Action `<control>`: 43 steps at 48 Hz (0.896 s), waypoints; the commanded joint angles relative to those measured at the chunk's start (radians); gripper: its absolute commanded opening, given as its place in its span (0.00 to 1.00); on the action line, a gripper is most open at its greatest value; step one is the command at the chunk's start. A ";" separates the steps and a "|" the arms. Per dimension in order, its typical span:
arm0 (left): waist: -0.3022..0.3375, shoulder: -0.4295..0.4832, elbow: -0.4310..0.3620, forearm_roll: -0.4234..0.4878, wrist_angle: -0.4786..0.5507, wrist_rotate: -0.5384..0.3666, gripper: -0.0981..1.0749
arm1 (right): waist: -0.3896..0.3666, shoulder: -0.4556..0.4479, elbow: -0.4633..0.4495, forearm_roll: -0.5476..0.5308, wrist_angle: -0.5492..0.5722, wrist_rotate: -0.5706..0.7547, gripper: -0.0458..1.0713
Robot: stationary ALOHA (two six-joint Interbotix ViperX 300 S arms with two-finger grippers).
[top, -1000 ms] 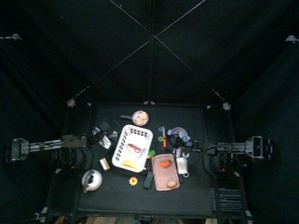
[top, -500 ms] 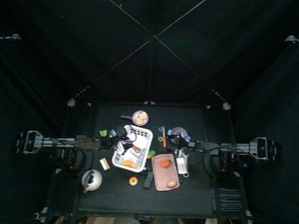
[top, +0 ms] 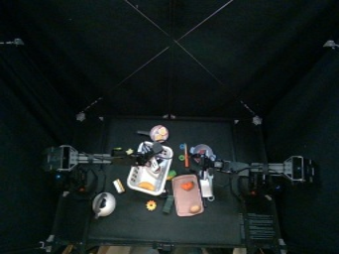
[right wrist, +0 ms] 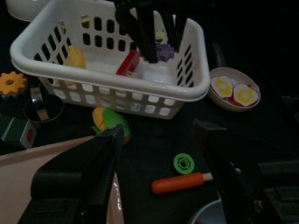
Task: Place purple gear in basket
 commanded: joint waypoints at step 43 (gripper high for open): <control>0.023 0.064 -0.061 -0.064 0.017 0.003 0.96 | 0.002 -0.015 0.000 -0.003 -0.011 0.002 0.89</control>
